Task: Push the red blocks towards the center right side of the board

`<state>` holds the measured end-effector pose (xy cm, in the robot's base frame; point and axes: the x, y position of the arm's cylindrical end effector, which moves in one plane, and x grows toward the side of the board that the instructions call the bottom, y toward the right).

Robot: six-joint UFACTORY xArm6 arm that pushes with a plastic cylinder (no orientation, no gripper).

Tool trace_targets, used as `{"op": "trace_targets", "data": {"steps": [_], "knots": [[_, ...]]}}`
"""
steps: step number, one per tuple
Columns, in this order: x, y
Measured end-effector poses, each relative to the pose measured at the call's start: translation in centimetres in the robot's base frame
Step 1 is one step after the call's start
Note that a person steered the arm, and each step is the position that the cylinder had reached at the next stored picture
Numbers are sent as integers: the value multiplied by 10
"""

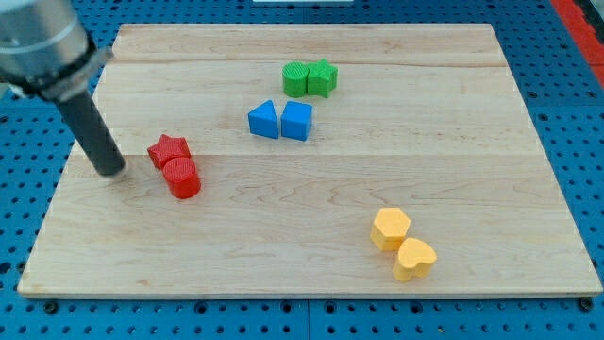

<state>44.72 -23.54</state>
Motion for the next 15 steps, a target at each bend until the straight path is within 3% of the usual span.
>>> {"op": "trace_targets", "data": {"steps": [1,2,3,5,7,9,12,13,14,15], "knots": [[14,94],[41,106],[42,65],[85,116],[68,299],[67,415],[62,489],[38,495],[-21,479],[-4,479]]}}
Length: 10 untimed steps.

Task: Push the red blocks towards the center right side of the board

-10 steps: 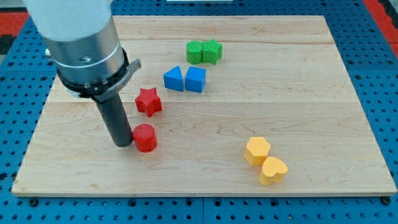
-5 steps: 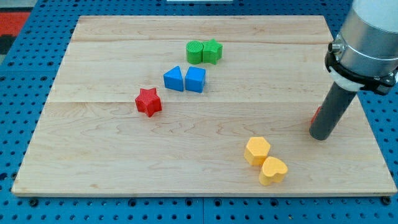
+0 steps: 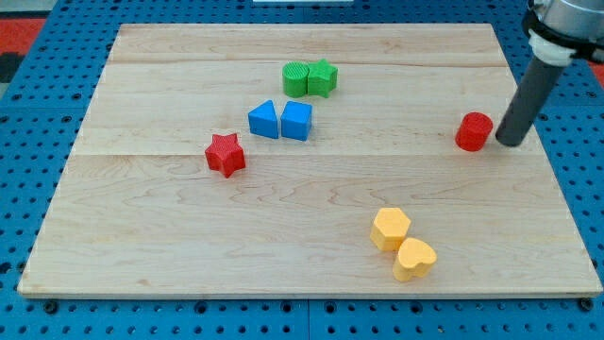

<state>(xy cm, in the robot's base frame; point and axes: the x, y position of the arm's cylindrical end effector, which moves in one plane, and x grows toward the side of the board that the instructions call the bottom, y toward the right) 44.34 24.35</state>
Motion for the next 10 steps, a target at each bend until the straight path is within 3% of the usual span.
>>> {"op": "trace_targets", "data": {"steps": [2,3,4,6,7,9,10], "knots": [[3,-175],[41,-220],[27,-331],[-23,-442],[-64,-455],[3,-364],[-4,-323]]}}
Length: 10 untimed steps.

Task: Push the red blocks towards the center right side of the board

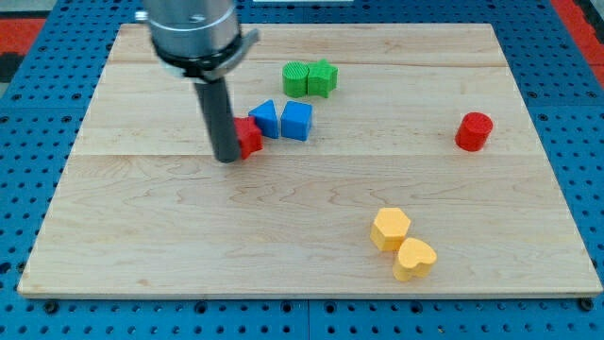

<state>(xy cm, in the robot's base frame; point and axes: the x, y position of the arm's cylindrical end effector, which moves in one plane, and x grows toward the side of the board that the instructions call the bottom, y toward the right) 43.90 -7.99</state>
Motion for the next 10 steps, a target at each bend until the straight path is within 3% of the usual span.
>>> {"op": "trace_targets", "data": {"steps": [1,3,4,5,7,8,9,10], "knots": [[-21,-38],[-72,5],[-28,28],[-26,-32],[29,57],[14,87],[16,29],[-6,38]]}}
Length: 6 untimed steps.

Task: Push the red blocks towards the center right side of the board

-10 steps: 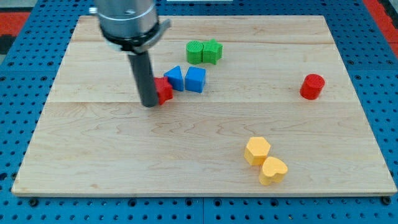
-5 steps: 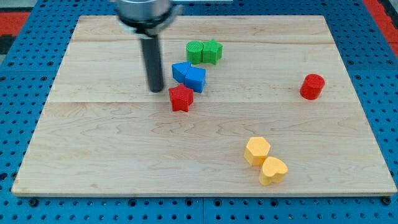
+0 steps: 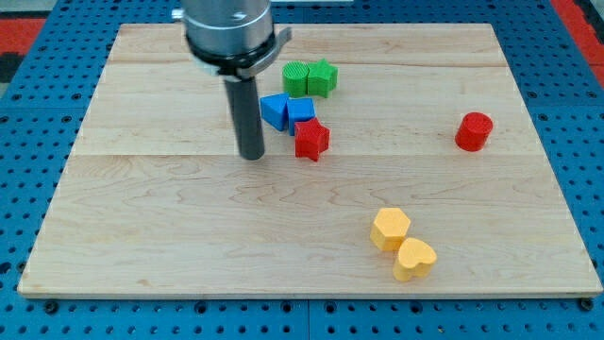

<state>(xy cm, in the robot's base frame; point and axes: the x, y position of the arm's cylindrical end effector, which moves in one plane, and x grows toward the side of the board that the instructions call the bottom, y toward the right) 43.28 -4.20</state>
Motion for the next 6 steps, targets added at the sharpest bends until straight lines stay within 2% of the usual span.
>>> {"op": "trace_targets", "data": {"steps": [1,2,3,4,5,6], "knots": [[-1,87],[-11,118],[-12,66],[-36,110],[-34,180],[-32,170]]}}
